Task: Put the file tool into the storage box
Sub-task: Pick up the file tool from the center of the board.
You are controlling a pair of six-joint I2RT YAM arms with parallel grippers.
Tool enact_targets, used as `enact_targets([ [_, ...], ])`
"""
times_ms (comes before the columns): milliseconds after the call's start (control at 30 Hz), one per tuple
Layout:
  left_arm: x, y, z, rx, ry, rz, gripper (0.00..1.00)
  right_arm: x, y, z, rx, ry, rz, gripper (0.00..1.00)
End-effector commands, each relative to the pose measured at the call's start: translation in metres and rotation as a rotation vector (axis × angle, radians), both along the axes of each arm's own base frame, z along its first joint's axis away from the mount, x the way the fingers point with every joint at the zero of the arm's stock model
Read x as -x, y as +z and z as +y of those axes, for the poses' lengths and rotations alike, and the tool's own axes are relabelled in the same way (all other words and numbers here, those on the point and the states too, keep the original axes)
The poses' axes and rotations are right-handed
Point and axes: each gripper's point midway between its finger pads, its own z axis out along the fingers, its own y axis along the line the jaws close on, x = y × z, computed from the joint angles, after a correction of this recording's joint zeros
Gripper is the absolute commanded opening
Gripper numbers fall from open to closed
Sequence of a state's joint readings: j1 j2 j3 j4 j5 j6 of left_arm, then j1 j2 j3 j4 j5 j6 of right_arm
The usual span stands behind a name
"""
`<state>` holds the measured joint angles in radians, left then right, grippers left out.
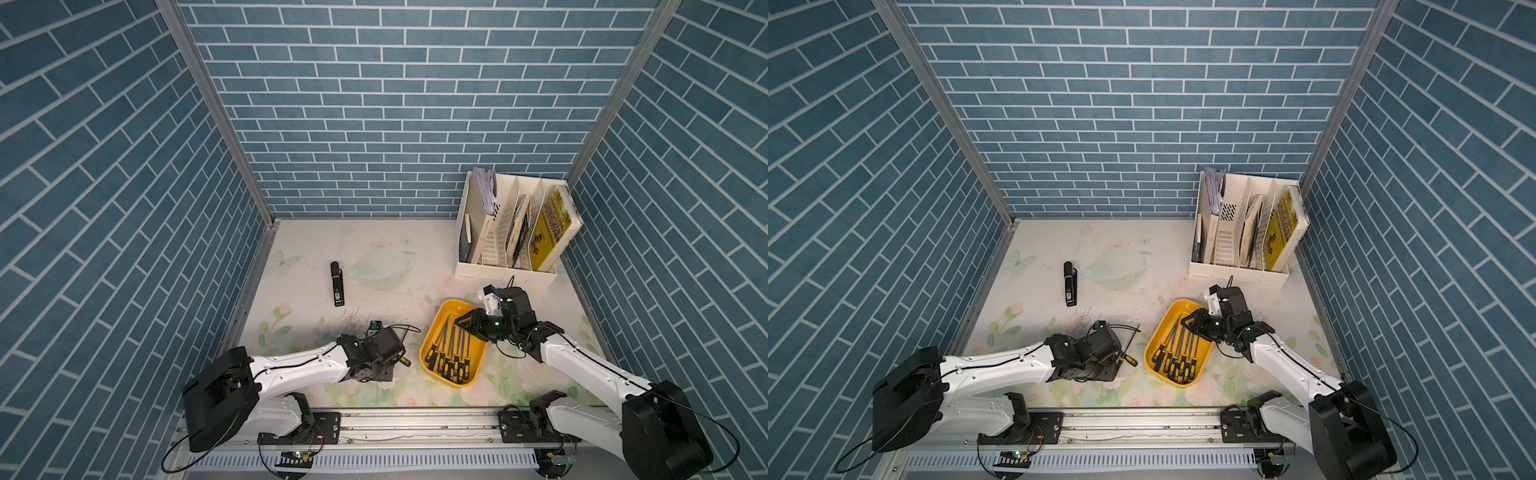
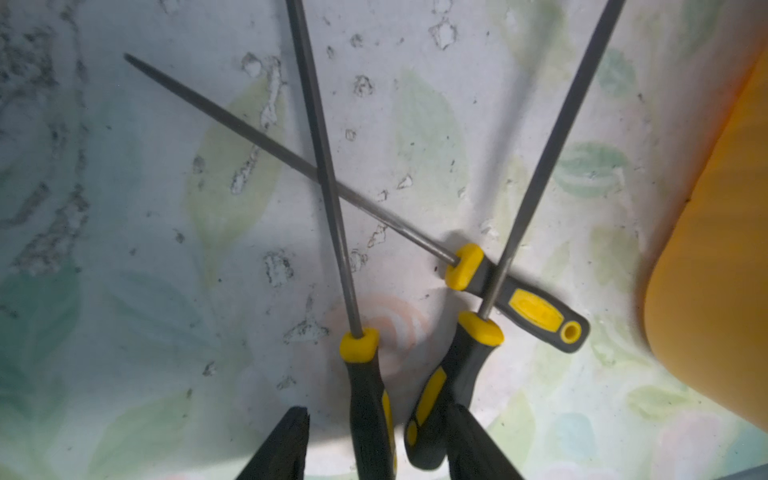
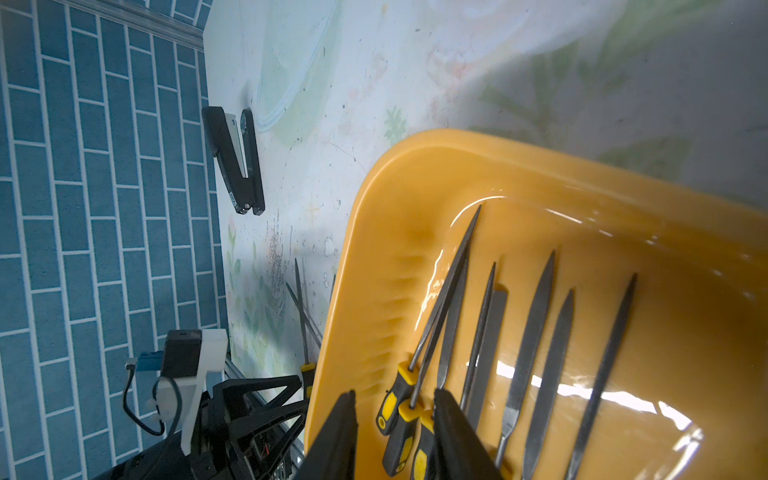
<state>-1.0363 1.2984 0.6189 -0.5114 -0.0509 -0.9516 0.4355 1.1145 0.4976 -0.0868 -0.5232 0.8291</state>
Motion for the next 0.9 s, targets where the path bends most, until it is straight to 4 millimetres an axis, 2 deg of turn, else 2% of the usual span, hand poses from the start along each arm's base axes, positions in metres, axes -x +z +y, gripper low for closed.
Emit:
enact_targets([
  [0,-0.008,-0.011,0.023,-0.103,0.054,-0.017,0.54,-0.002,0.004,-0.001,0.018,0.018,-0.037,0.34],
  [233,-0.011,-0.013,0.034,-0.135,0.079,-0.019,0.49,0.000,0.001,-0.001,0.016,0.024,-0.030,0.34],
  [467,-0.012,0.011,0.020,-0.025,0.069,-0.049,0.58,-0.002,0.004,0.001,0.012,0.028,-0.036,0.34],
  [533,-0.013,0.014,0.024,-0.025,0.083,-0.057,0.58,-0.002,0.004,0.001,0.011,0.028,-0.035,0.34],
  [667,-0.010,0.007,0.024,-0.033,0.081,-0.041,0.57,-0.002,0.002,0.001,0.012,0.030,-0.032,0.34],
  [867,-0.009,-0.011,0.023,-0.066,0.074,-0.006,0.51,-0.001,0.002,0.001,0.015,0.034,-0.031,0.34],
])
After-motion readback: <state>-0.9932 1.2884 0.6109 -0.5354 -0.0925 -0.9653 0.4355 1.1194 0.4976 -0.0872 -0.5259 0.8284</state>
